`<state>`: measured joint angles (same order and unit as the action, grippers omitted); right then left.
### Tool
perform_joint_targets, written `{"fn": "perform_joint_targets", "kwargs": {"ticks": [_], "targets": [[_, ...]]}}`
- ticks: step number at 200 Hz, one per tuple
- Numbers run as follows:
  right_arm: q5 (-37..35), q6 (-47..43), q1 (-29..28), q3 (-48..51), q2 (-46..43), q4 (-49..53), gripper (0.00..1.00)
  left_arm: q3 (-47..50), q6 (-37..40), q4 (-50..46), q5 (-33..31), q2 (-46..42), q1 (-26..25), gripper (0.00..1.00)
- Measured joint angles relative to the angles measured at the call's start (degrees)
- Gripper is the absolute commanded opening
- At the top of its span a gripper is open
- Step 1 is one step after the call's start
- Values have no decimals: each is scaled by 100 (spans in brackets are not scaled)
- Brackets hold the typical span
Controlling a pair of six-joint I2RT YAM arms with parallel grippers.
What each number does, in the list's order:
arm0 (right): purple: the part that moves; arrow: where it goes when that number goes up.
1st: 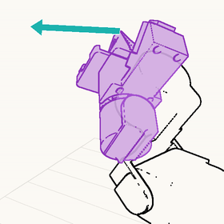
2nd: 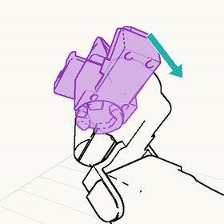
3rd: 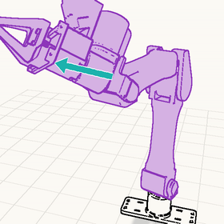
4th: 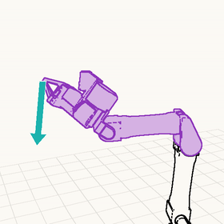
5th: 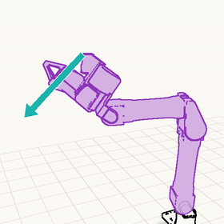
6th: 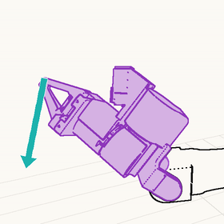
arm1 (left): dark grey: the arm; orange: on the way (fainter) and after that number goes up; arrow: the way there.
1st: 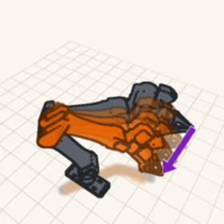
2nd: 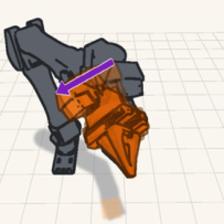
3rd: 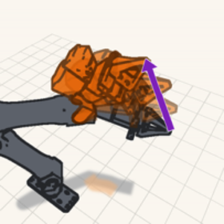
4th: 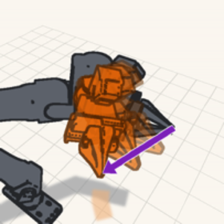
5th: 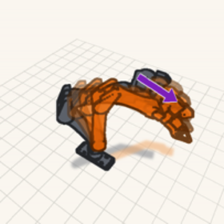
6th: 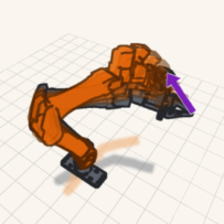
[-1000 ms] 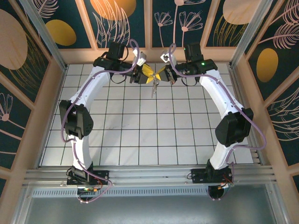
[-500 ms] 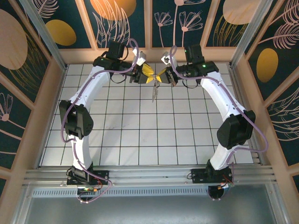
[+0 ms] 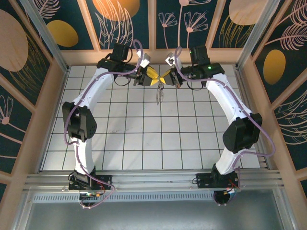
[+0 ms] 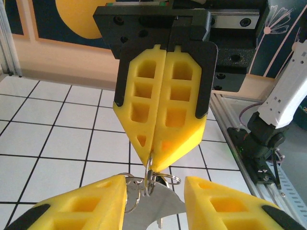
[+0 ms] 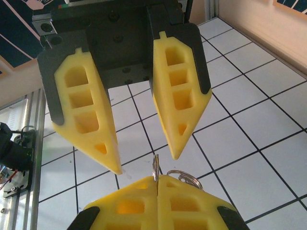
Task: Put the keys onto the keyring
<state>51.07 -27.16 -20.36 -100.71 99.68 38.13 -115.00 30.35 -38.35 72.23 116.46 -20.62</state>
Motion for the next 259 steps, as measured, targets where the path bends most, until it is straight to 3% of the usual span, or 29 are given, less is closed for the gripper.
{"fn": "perform_joint_targets", "kwargs": {"ticks": [102, 142, 186, 195, 210, 227, 259], "targets": [[2, 0, -33, -2, 0, -66, 0, 0, -146, 177, 85, 68, -42, 21], [-4, 0, -52, -7, 0, -66, 0, 0, -214, 210, 105, 68, -63, 0], [-7, 0, -46, -9, 0, -83, 0, 0, -212, 214, 125, 68, -55, 0], [-7, 13, -46, -9, 0, -87, 15, 0, -212, 216, 125, 68, -55, 0], [-44, 55, -31, 28, -2, -214, 29, 37, -280, 332, 151, 63, -55, 0], [-15, 247, 85, 345, -133, -605, 37, 319, -566, 822, 149, -35, -63, 0], [107, 883, 448, 1797, -1084, -1744, 41, 1445, -1600, 2402, -31, -420, -81, 0]]}}
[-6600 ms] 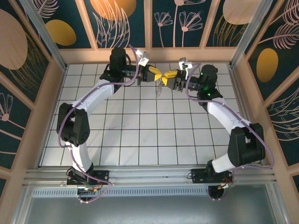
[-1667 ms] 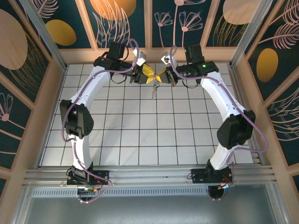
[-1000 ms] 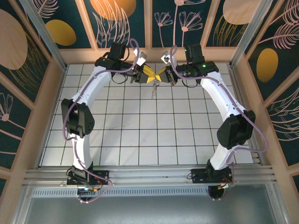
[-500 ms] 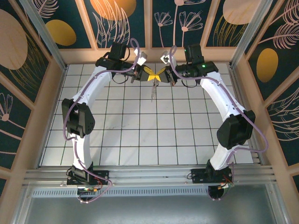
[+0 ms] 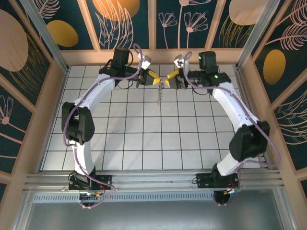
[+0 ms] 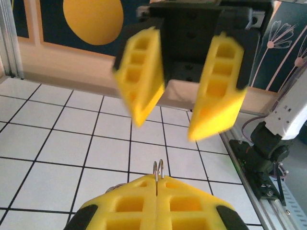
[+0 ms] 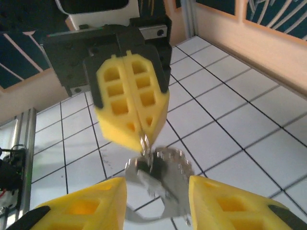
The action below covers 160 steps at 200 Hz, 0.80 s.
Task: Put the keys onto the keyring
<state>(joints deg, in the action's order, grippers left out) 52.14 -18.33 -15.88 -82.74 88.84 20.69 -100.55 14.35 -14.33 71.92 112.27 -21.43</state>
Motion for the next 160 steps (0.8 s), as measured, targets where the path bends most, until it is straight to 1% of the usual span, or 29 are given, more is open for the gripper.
{"fn": "perform_joint_targets", "kwargs": {"ticks": [17, 41, 56, 80, 99, 130, 160], "targets": [[-68, 549, 153, 905, -697, -846, 43, 227, -461, 610, -44, -72, 0, 0], [-278, 1270, 153, 2022, -1421, -2144, 45, 372, -997, 1360, -48, -149, -2, 0], [-413, 1749, 138, 2629, -1648, -2931, 47, 597, -1412, 1958, -59, -282, -13, 0], [-527, 2345, 122, 3366, -1711, -3965, 50, 1143, -2164, 3073, -155, -568, -35, 0], [-575, 2671, 105, 3635, -1711, -4452, 51, 1484, -2824, 4017, -232, -686, -61, 0], [-568, 2949, 90, 3672, -1711, -5128, 52, 1886, -3906, 5473, -361, -702, -76, 0], [-404, 3032, 90, 3646, -1687, -5414, 52, 2208, -4894, 6817, -494, -697, -87, 0]]}}
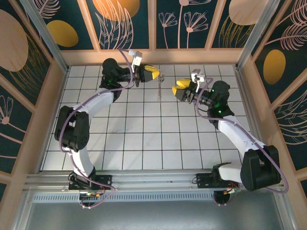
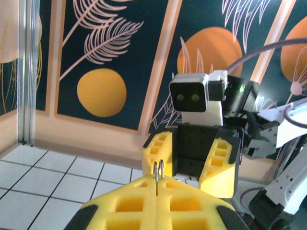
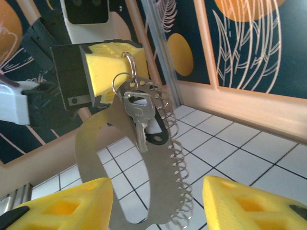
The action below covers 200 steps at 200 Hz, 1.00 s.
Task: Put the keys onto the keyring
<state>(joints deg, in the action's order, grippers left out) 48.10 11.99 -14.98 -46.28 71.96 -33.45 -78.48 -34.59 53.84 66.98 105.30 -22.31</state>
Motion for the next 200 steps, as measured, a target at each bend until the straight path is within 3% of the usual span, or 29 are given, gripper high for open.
{"fn": "perform_joint_targets", "kwargs": {"ticks": [30, 66, 200], "targets": [[289, 20, 7, -205, 179, -96, 53, 61, -798, 1047, -50, 50, -22, 0], [627, 39, 61, -490, 413, -114, 53, 61, -1294, 1652, -55, 105, -109, 0], [1539, 44, 7, -1241, 1021, -192, 54, -2, -1482, 1749, 7, 254, -341, 0]]}}
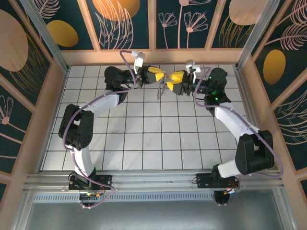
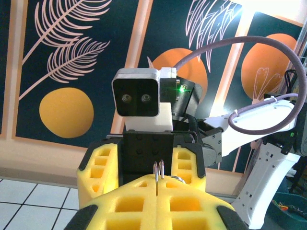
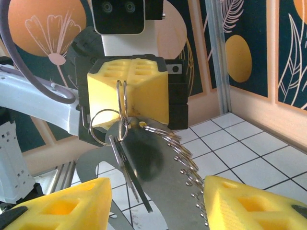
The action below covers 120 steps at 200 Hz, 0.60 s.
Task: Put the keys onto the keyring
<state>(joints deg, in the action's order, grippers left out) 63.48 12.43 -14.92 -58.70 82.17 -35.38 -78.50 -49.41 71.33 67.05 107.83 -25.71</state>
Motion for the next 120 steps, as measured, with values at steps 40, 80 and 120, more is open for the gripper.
{"fn": "perform_joint_targets", "kwargs": {"ticks": [40, 80, 120], "targets": [[173, -4, -59, -111, 107, 0, 52, -70, 2, -68, 22, 46, -50, 0], [289, -42, -94, -146, 146, 28, 31, -103, 2, -129, 44, 81, -72, 0], [413, -173, -105, -160, 160, 162, 4, -125, 4, -155, 42, 101, -76, 0]]}}
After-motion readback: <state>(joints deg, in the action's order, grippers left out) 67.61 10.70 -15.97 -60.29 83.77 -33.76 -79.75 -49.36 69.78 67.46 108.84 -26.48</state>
